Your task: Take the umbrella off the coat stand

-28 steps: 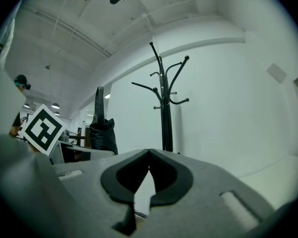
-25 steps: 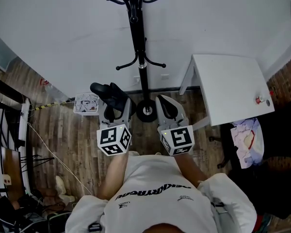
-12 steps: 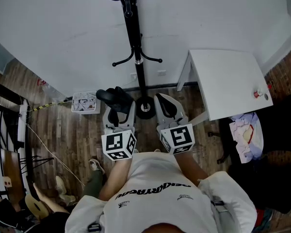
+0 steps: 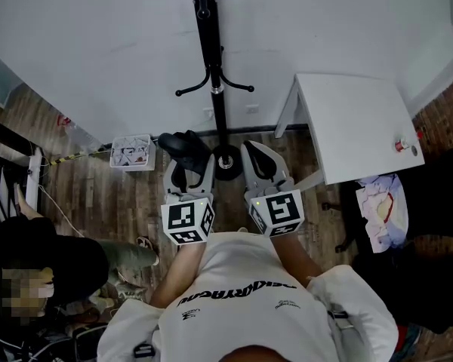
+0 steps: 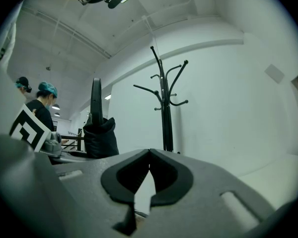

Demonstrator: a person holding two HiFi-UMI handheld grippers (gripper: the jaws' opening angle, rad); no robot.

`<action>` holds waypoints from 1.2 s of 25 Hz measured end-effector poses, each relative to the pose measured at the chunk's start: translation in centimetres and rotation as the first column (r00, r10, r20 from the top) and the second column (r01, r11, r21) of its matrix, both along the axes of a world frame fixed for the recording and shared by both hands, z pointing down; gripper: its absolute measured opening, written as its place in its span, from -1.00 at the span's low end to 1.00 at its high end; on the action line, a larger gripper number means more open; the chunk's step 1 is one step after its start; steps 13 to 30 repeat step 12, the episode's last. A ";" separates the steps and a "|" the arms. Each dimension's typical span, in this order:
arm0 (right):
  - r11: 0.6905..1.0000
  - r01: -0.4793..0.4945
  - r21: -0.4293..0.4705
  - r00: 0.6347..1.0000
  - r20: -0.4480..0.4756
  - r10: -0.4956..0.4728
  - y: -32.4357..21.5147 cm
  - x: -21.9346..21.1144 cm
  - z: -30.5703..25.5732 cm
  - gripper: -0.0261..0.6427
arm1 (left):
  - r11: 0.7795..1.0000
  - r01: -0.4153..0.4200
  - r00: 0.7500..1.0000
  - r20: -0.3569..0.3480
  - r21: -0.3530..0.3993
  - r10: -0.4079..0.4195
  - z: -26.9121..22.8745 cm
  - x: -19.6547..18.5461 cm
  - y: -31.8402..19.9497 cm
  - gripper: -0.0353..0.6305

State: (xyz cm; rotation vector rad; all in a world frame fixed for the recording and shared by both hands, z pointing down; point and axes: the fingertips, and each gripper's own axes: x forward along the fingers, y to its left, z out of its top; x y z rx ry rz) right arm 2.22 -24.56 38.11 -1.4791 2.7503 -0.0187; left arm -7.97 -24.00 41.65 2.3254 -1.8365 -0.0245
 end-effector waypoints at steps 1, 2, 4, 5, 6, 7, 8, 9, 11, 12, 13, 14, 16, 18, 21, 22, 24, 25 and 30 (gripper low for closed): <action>1.000 0.001 0.003 1.000 0.001 -0.001 0.2 0.1 0.1 -0.94 | 1.000 -0.001 1.000 0.003 0.001 0.001 0.1 0.2 0.1 -0.12; 1.000 0.001 0.005 1.000 0.002 -0.001 0.3 0.2 0.1 -0.94 | 1.000 -0.003 1.000 0.004 0.001 0.003 0.2 0.3 0.3 -0.12; 1.000 0.001 0.006 1.000 0.003 -0.001 0.4 0.2 0.1 -0.94 | 1.000 -0.003 1.000 0.004 -0.002 0.004 0.4 0.3 0.4 -0.12; 1.000 0.001 0.007 1.000 0.004 -0.001 0.4 0.2 0.1 -0.94 | 1.000 -0.004 1.000 0.003 -0.003 0.004 0.4 0.3 0.4 -0.12; 1.000 0.001 0.007 1.000 0.004 -0.001 0.4 0.2 0.1 -0.94 | 1.000 -0.004 1.000 0.003 -0.003 0.004 0.4 0.3 0.4 -0.12; 1.000 0.002 0.008 1.000 0.004 -0.002 0.4 0.1 0.1 -0.94 | 1.000 -0.004 1.000 0.003 -0.003 0.004 0.4 0.2 0.4 -0.12; 1.000 0.003 0.009 1.000 0.003 -0.003 0.4 0.0 0.1 -0.94 | 1.000 -0.003 1.000 0.004 -0.002 0.003 0.4 0.2 0.4 -0.12; 1.000 0.004 0.010 1.000 0.003 -0.004 0.3 0.0 0.1 -0.94 | 1.000 -0.003 1.000 0.004 -0.001 0.003 0.4 0.2 0.3 -0.12; 1.000 0.006 0.010 1.000 0.001 -0.006 0.2 -0.1 0.2 -0.94 | 1.000 -0.001 1.000 0.003 -0.001 0.001 0.4 0.1 0.2 -0.12; 1.000 0.007 0.009 1.000 0.000 -0.007 0.1 -0.1 0.2 -0.94 | 1.000 0.000 1.000 0.003 -0.001 0.000 0.4 0.1 0.1 -0.12; 1.000 0.007 0.009 1.000 0.000 -0.007 0.1 -0.1 0.2 -0.94 | 1.000 0.000 1.000 0.003 -0.001 0.000 0.4 0.1 0.1 -0.12; 1.000 0.007 0.009 1.000 0.000 -0.007 0.1 -0.1 0.2 -0.94 | 1.000 0.000 1.000 0.003 -0.001 0.000 0.4 0.1 0.1 -0.12; 1.000 0.007 0.009 1.000 0.000 -0.007 0.1 -0.1 0.2 -0.94 | 1.000 0.000 1.000 0.003 -0.001 0.000 0.4 0.1 0.1 -0.12; 1.000 0.007 0.009 1.000 0.000 -0.007 0.1 -0.1 0.2 -0.94 | 1.000 0.000 1.000 0.003 -0.001 0.000 0.4 0.1 0.1 -0.12; 1.000 0.007 0.009 1.000 0.000 -0.007 0.1 -0.1 0.2 -0.94 | 1.000 0.000 1.000 0.003 -0.001 0.000 0.4 0.1 0.1 -0.12; 1.000 0.007 0.009 1.000 0.000 -0.007 0.1 -0.1 0.2 -0.94 | 1.000 0.000 1.000 0.003 -0.001 0.000 0.4 0.1 0.1 -0.12; 1.000 0.007 0.009 1.000 0.000 -0.007 0.1 -0.1 0.2 -0.94 | 1.000 0.000 1.000 0.003 -0.001 0.000 0.4 0.1 0.1 -0.12; 1.000 0.007 0.009 1.000 0.000 -0.007 0.1 -0.1 0.2 -0.94 | 1.000 0.000 1.000 0.003 -0.001 0.000 0.4 0.1 0.1 -0.12; 1.000 0.007 0.009 1.000 0.000 -0.007 0.1 -0.1 0.2 -0.94 | 1.000 0.000 1.000 0.003 -0.001 0.000 0.4 0.1 0.1 -0.12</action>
